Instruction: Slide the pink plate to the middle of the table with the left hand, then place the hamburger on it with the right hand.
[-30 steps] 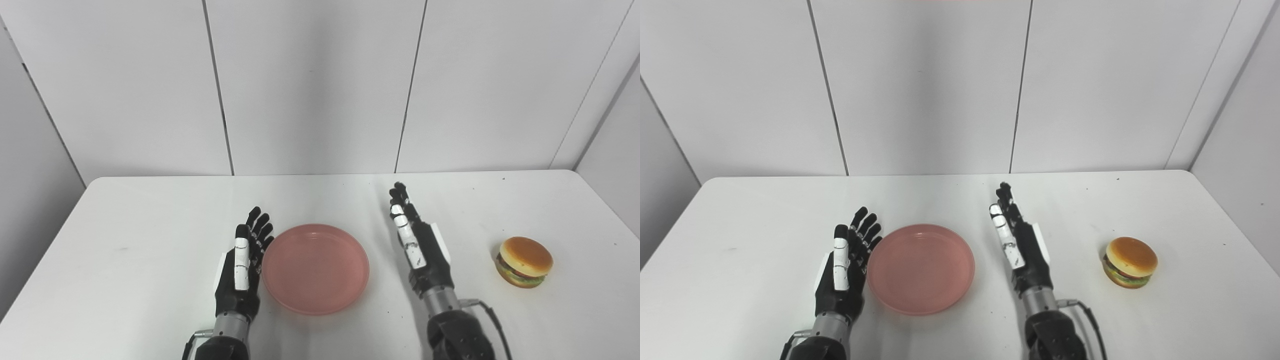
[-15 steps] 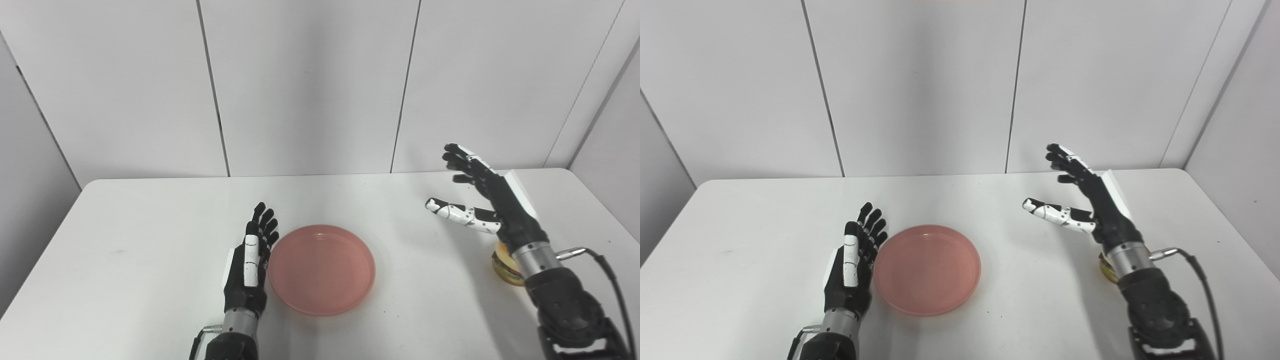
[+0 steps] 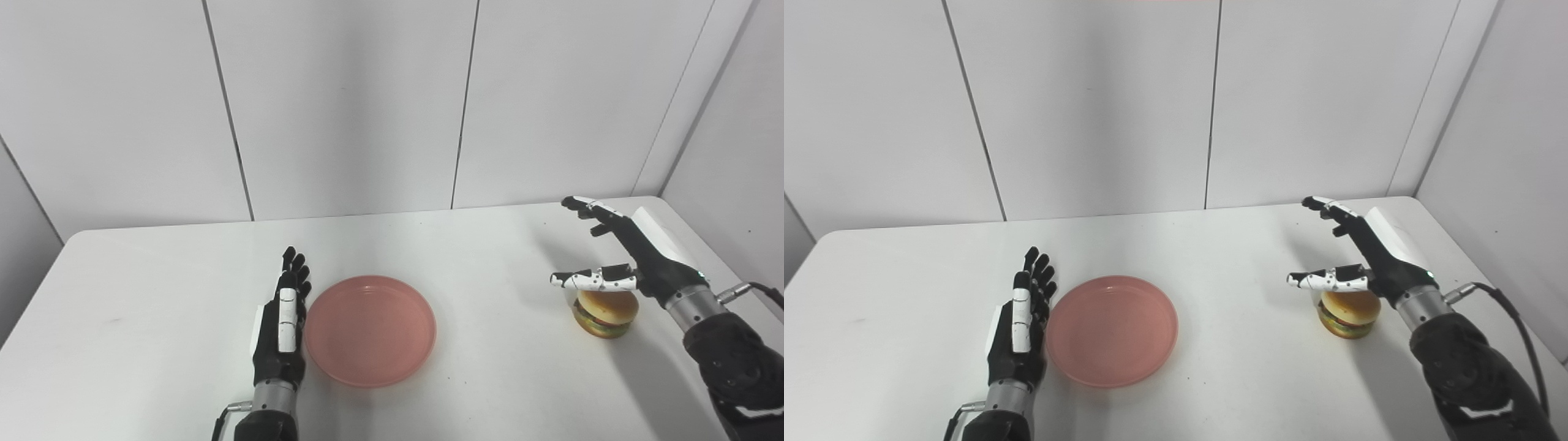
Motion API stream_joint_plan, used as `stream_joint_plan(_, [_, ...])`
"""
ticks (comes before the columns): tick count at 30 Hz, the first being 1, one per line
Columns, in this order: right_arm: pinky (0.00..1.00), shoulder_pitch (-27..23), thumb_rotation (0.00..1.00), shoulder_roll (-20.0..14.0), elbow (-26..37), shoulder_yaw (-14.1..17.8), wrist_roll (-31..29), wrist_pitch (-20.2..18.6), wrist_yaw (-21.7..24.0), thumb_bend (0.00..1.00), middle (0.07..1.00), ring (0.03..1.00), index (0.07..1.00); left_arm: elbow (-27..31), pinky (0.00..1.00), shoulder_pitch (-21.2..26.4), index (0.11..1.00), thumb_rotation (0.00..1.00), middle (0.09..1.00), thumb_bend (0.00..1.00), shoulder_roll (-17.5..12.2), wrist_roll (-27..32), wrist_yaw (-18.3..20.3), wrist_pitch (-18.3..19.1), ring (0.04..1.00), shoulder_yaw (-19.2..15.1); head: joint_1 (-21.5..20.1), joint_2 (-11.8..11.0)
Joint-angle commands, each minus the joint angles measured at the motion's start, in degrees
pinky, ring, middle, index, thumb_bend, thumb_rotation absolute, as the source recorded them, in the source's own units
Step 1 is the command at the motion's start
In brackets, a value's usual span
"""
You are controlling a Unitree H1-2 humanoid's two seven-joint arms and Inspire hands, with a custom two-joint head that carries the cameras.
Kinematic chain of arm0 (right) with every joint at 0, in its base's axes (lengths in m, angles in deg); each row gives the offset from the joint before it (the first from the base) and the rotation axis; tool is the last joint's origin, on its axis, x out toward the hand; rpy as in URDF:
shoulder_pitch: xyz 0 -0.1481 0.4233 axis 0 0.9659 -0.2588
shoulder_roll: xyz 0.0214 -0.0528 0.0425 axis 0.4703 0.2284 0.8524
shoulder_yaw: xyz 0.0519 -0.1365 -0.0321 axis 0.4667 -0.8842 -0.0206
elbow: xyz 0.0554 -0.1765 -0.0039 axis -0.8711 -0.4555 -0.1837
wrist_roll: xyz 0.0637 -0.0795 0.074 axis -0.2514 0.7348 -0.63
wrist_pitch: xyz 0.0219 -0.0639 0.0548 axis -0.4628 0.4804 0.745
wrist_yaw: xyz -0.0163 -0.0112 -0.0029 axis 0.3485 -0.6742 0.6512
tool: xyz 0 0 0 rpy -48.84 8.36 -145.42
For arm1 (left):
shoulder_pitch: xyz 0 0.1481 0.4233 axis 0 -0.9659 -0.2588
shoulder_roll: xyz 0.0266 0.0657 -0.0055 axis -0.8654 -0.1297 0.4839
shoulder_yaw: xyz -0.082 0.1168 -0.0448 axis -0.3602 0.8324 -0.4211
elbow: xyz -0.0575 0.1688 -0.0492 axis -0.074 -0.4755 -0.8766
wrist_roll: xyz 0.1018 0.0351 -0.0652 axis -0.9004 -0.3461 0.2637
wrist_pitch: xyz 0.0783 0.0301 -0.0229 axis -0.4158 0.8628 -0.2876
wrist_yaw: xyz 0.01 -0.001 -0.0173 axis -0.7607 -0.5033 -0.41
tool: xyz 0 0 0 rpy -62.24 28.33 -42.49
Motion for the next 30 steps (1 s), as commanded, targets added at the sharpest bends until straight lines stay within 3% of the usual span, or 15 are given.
stream_joint_plan(1, [0.75,-1.8,0.3,-2.9,0.9,0.1,1.2,-0.7,1.2,0.84,0.856,0.839,0.834,-2.7,1.0,-2.3,0.998,1.0,1.0,0.72,-1.4,-0.1,0.9,-1.8,0.994,-0.2,-0.2,0.0])
stream_joint_plan(6, [0.74,-1.4,0.28,-4.6,-2.0,-0.1,1.1,0.5,3.0,0.87,0.864,0.833,0.834,-1.7,1.0,-3.0,0.989,1.0,0.991,0.72,-2.4,-1.9,0.5,-0.8,0.981,0.5,-0.4,0.1])
stream_joint_plan(14, [0.77,-1.3,0.29,-6.6,-3.0,-0.8,0.0,-1.7,8.9,0.9,0.905,0.883,0.868,-1.2,1.0,-3.2,0.989,1.0,0.986,0.72,-2.3,-1.2,0.6,0.2,0.979,0.3,-0.7,0.3])
stream_joint_plan(18, [0.82,-2.0,0.38,-8.3,-3.9,-2.6,1.8,-1.4,10.7,0.93,0.909,0.922,0.877,-1.4,1.0,-3.0,0.991,1.0,0.992,0.72,-2.3,-1.2,0.7,-0.2,0.981,0.4,-0.8,0.4])
stream_joint_plan(23, [0.83,-2.3,0.4,-8.7,-6.1,-3.7,2.4,-2.2,11.7,0.97,0.921,0.933,0.888,-1.2,1.0,-3.1,0.995,1.0,0.994,0.72,-2.3,-1.3,0.8,-0.2,0.981,0.5,-0.6,0.6])
stream_joint_plan(29, [0.85,-3.5,0.41,-8.3,-10.9,-6.1,3.9,0.5,11.0,0.97,0.932,0.942,0.901,-0.5,1.0,-3.7,0.996,1.0,0.988,0.72,-2.1,-1.2,0.7,0.3,0.974,0.5,-0.3,0.8])
stream_joint_plan(30, [0.84,-3.7,0.38,-8.0,-11.5,-6.4,3.8,0.8,10.8,0.95,0.937,0.935,0.896,-0.5,1.0,-3.7,0.999,1.0,0.989,0.72,-2.0,-1.2,0.7,0.3,0.974,0.5,-0.3,0.8])
